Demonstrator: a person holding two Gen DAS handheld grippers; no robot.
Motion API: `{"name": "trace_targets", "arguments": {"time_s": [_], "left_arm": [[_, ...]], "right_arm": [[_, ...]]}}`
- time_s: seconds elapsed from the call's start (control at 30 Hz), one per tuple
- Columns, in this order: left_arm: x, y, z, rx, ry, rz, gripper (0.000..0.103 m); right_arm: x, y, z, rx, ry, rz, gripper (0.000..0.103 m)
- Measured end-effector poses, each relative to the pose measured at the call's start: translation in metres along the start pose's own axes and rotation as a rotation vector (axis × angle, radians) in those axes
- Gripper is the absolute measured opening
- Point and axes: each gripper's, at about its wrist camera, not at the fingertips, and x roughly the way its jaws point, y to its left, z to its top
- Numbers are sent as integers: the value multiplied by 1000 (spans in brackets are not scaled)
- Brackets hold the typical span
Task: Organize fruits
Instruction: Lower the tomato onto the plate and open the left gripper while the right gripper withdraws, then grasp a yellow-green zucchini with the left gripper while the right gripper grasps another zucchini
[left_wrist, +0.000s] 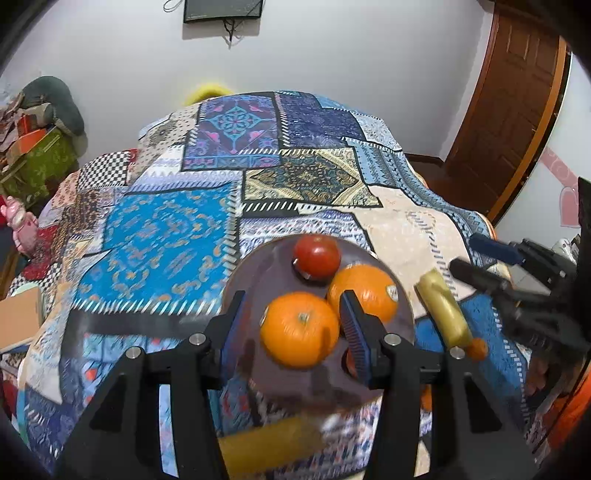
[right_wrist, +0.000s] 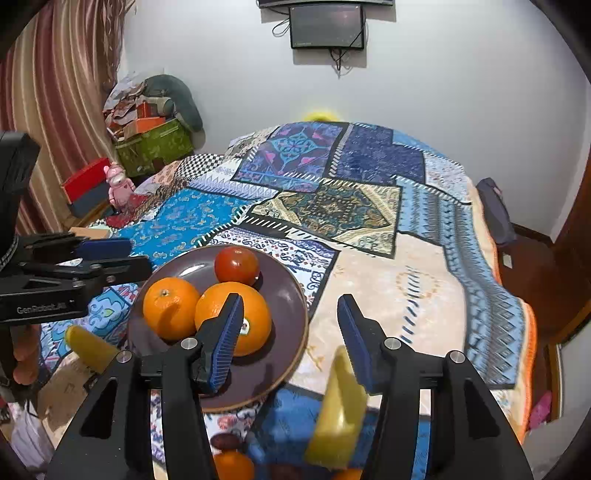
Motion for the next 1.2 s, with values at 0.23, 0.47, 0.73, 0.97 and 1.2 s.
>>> {"name": "trace_targets", "arguments": {"time_s": [0.23,0.47,0.73,0.97,1.2], "left_arm": [[-29,9,-33,-2,6,24,59],[-42,13,-65,-9,15,35,70],[-34,20,-93,-6,57,50,74],[-21,24,-106,21,69,84,83],[-11,17,-106,87,74,120,88]], "right_arm": [[-27,-6,-12,6,-3,-48,54],[-44,-15,-31,24,13,-79,54],[-52,-26,-52,64,42,-96,55],[-41,-33,-68,102,84,-91,55],[-25,-36,-74,108,114,-74,55]]}}
